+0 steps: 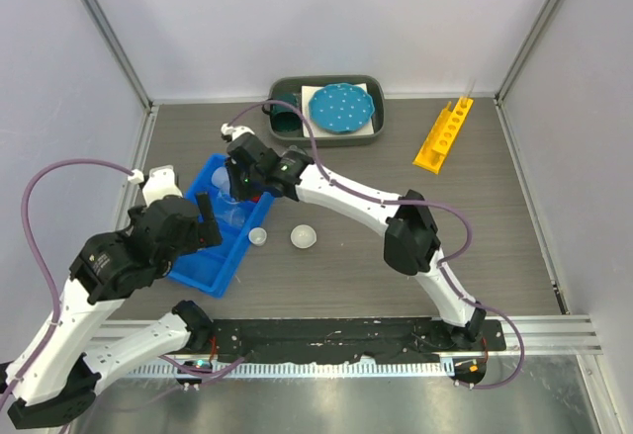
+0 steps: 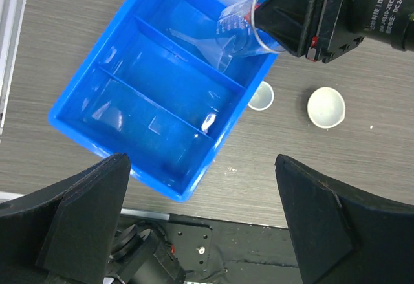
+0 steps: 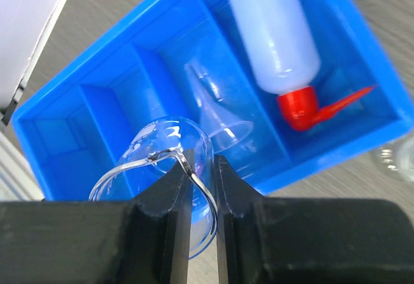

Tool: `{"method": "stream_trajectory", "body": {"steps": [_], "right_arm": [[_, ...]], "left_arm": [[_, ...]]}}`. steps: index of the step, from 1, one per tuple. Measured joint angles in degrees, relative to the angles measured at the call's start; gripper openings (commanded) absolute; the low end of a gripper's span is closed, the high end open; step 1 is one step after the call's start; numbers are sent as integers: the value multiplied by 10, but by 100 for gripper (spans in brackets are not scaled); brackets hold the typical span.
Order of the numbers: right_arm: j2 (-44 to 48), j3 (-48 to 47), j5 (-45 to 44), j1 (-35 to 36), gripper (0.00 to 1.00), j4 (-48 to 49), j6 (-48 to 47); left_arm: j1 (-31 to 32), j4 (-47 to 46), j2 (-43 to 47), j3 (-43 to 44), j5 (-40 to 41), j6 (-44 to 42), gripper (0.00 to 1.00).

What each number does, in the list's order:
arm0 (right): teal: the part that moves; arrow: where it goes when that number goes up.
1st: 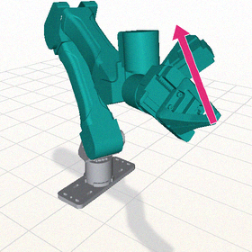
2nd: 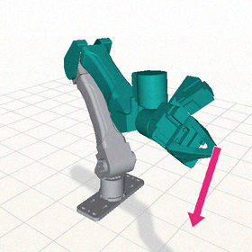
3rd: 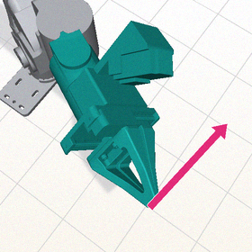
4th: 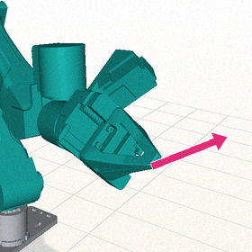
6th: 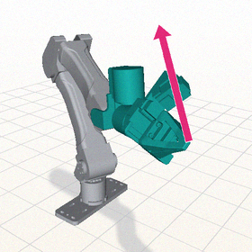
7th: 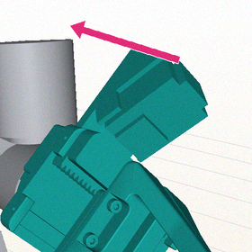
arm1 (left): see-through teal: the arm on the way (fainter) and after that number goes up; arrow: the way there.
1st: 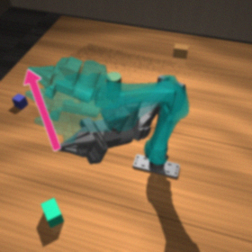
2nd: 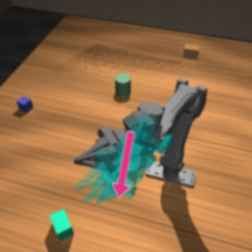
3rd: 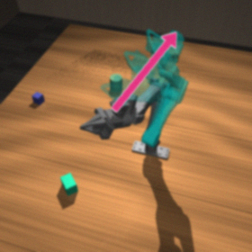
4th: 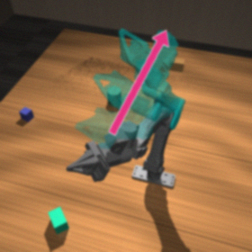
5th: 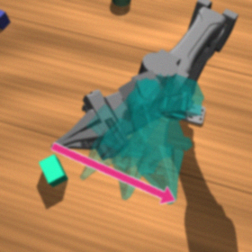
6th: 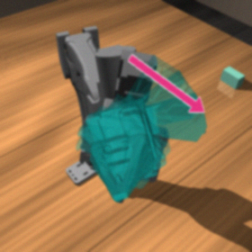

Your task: Organize the chemistry lab equipment

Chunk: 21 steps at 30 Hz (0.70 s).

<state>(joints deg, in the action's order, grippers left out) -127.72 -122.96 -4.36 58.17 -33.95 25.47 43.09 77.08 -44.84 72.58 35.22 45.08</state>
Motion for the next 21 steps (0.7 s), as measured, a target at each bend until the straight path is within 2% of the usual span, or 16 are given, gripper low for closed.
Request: {"method": "stream_trajectory", "body": {"steps": [13,21], "right_arm": [[-13,-52,68,33,1,2,0],[-49,-51,80,40,1,2,1]], "left_arm": [[-2,-5,27,-62,-11,-8,100],[-11,-36,48,-93,-55,-27,100]]}}
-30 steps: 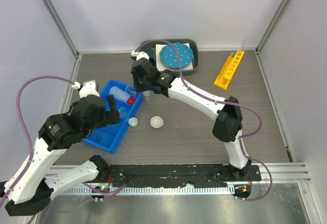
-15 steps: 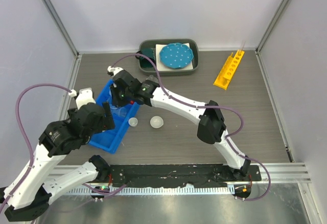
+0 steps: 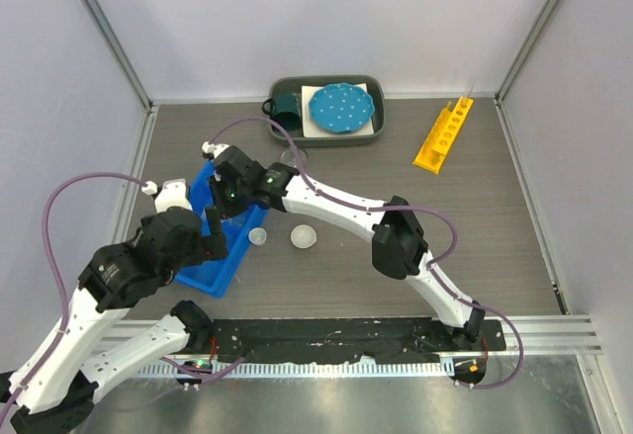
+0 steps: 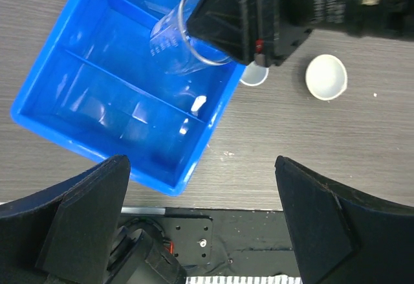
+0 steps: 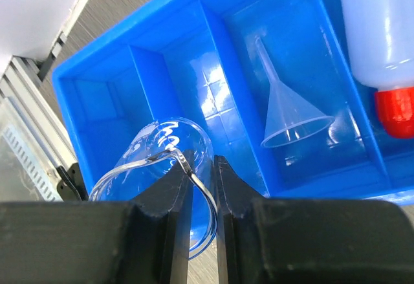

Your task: Organize the chemistry lab equipment

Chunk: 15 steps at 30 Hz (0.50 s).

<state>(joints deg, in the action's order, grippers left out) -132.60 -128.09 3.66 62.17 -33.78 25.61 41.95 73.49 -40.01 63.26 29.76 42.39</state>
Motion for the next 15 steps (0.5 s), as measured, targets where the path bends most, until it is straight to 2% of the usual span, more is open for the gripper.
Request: {"method": "stream_trajectory", "body": {"steps": [7,15], "right_arm": [[-7,42,10,8,1,10,2],[-5,84,9,11,1,23,0]], "left_arm": [[-1,-48,25,-25,-63,-31,100],[-28,-119,-12,-42,-130,-74,100]]}}
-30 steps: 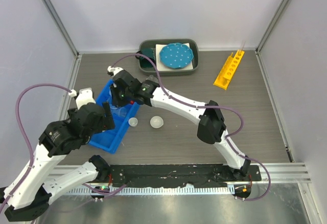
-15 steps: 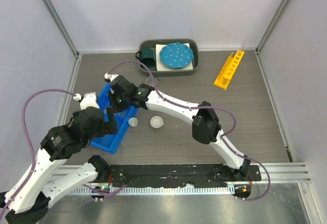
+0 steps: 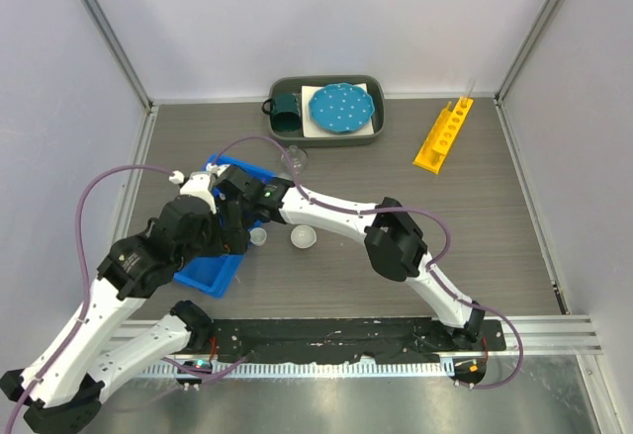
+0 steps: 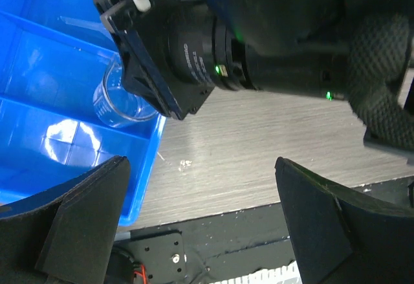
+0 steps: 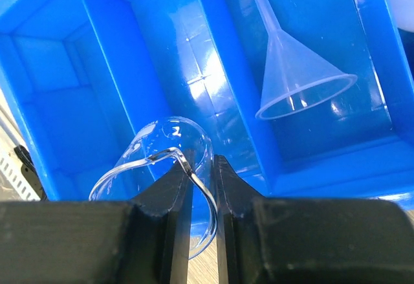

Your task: Organize the chemistry lab equipment

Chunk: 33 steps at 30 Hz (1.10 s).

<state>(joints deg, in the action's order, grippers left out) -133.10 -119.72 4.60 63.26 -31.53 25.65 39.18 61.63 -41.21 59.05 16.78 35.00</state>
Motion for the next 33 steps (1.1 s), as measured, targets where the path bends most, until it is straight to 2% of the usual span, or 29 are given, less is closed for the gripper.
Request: {"method": "stream_trajectory", "body": {"steps": [9,24,29,33], "right_arm": [[5,22,-16,0,1,5,-3],[-4,-48,-53,-13,1,-24,-12],[-13,-56,-65,-10,1,-46,-14],[-31,-88,-74,-3,1,-52,-15]], "left_arm": [[-144,-57,-33,-7,-99,-53,100],[-266,-75,-104,37,-179,-83,100],[-335,-83,-111,36,-142,-66,100],[-356,-80,-107,34,-114,-45,100]]}}
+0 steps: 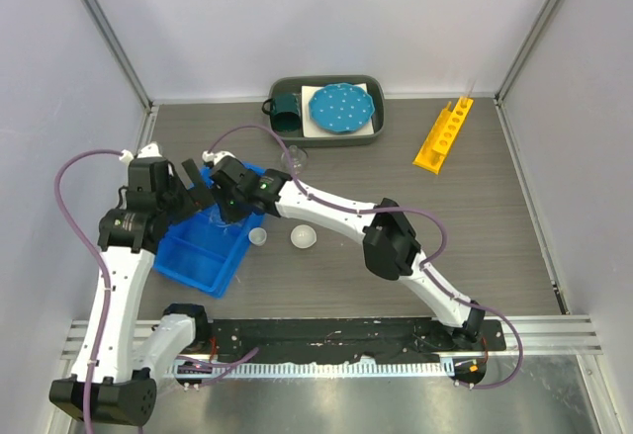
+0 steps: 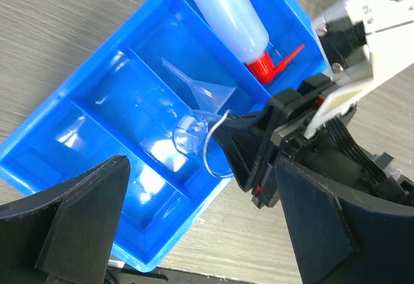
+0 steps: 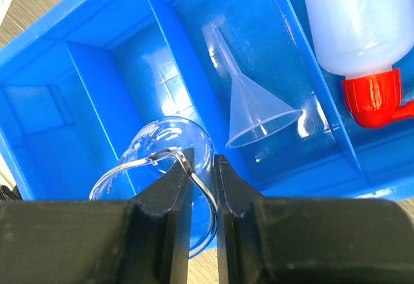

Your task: Organize the chemistry lab equipment

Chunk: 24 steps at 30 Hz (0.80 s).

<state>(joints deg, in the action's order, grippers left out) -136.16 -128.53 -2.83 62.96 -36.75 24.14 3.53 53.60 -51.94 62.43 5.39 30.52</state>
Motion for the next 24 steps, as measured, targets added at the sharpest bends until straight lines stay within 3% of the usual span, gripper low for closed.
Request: {"method": "stream_trajectory", "body": {"steps": [12,24], "right_arm": [[4,15,-8,2,1,-5,-23],[36,76,-6,20,1,6,-57]], "left_arm": [[-23,28,23,0,103,55,100],[-79,32,27,-13,130,65,100]]}}
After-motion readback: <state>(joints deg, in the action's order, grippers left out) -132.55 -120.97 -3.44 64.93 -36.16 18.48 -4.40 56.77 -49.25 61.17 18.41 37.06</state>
